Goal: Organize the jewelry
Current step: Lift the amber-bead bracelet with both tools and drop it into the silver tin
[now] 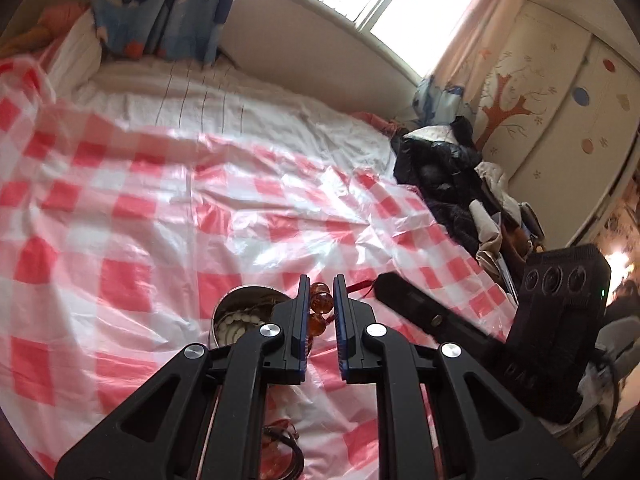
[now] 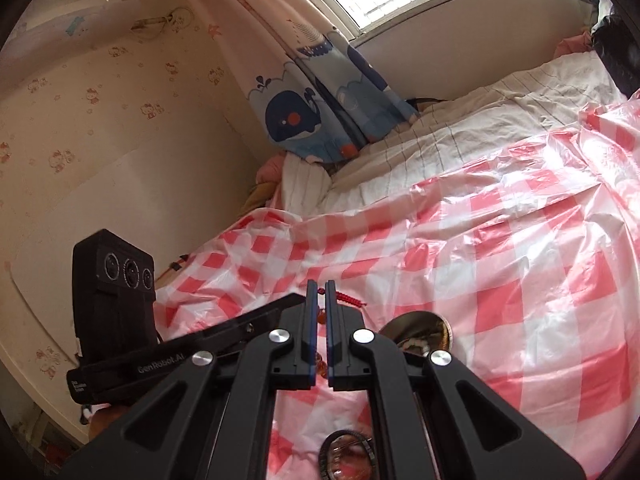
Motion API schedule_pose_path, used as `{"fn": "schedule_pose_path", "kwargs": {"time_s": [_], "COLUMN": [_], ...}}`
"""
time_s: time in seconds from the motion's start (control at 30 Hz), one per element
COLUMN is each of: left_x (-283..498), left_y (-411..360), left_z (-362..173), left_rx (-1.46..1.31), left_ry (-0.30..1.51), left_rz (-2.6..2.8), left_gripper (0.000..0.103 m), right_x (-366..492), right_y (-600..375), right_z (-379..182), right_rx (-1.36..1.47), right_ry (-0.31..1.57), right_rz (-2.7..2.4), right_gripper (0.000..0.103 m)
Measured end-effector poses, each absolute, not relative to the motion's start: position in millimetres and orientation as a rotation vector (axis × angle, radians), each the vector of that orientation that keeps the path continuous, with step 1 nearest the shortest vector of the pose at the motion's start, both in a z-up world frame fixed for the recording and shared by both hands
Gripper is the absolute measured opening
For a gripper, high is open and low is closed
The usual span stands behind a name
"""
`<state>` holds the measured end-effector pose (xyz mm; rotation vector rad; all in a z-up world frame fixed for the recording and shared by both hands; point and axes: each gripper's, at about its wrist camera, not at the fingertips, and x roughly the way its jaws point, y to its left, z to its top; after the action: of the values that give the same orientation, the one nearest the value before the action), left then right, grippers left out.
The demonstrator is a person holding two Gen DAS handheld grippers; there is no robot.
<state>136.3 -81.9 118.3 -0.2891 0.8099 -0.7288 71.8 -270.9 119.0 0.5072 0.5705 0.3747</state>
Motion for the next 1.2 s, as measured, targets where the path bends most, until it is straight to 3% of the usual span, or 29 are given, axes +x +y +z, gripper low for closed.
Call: {"fn": "schedule_pose_path", "kwargs": {"time_s": [0.1,0.77,0.8,0.83,0.9,1.2], "left_x": [156.4,132.3,131.3,130.1,128.9,127.9], "left_y": [-98.0,-47.7,-49.5,-51.5,-52.8,-49.3], "left_z": [79.4,82.3,83.2,83.9,84.3,79.3], "left_rx": [-0.188,-0.204,-0.196,-0.191,-0.192,-0.202], "left_ry": [0.960,0.927,0.923,0.921,0.918,0.925], "left_rz": [-0.641,-0.574,-0.578,-0.581,-0.587,-0.583], "left_gripper": [0.011,0.022,0.024,0.025,0.027,0.029], "right_x": [90.0,100.0,97.0,92.7,83.9,96.1], "right_y": [-274.5,-252.5,-253.4,-254.6,-256.0,-249.2], "right_z": [79.7,35.7,39.2,44.7,59.3,51.6], "right_rx": [0.506,0.343,0.352,0.355,0.334,0.306], "right_ry": [0.716,0.837,0.825,0.794,0.730,0.754], "right_rz": [0.305,0.189,0.192,0.191,0.168,0.161], "right_gripper": [0.005,0.005,0.013,0.037,0.050,0.050]}}
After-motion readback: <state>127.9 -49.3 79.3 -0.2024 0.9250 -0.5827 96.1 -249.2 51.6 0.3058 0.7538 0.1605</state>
